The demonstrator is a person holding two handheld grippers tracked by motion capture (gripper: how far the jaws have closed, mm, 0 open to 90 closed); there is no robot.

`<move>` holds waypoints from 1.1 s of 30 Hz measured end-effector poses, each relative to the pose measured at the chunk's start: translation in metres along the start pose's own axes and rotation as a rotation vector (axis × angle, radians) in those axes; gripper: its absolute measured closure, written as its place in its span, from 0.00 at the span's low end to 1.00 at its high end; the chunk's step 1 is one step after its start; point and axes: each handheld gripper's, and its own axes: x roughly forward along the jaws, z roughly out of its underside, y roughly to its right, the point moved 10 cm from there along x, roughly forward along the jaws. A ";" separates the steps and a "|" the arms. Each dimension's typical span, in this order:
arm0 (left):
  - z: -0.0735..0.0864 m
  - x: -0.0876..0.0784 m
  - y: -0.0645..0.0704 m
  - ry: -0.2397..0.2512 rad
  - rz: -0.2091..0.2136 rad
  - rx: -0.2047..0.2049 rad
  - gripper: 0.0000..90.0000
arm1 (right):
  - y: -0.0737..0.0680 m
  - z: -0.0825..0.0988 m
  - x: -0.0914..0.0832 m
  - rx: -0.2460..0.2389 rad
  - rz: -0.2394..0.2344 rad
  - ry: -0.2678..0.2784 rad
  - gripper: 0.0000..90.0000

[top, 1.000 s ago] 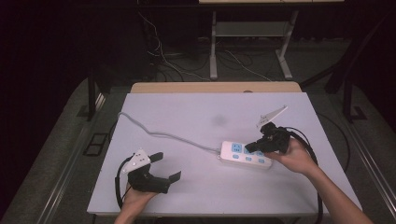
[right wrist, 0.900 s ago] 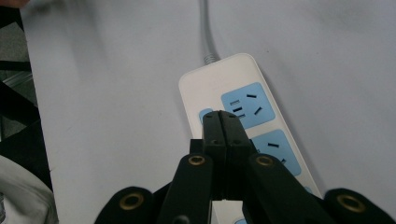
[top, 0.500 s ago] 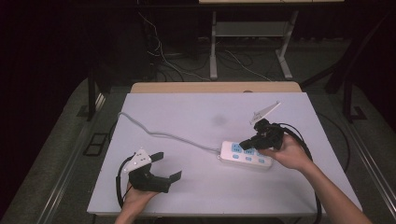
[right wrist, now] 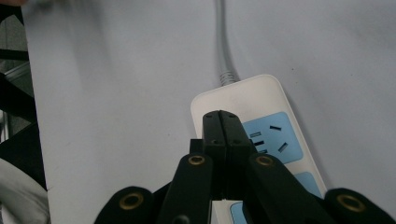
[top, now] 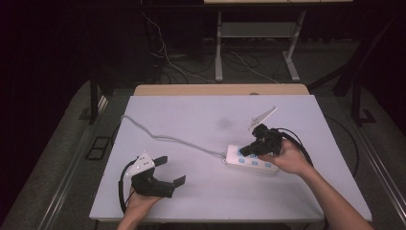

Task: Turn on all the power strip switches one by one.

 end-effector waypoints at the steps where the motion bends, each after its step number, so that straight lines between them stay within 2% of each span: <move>1: 0.000 0.000 0.000 0.001 0.000 0.001 0.00 | 0.000 0.000 0.001 0.000 -0.001 -0.004 1.00; 6: 0.000 0.000 0.000 0.001 0.002 0.000 0.00 | 0.000 0.002 0.008 -0.005 -0.005 -0.017 1.00; 22: 0.000 0.000 0.001 0.000 0.007 0.001 0.00 | 0.004 0.013 0.023 0.025 -0.021 -0.048 1.00; 33: 0.000 0.000 0.001 0.000 0.008 -0.001 0.00 | 0.005 0.015 0.025 0.005 -0.017 -0.058 1.00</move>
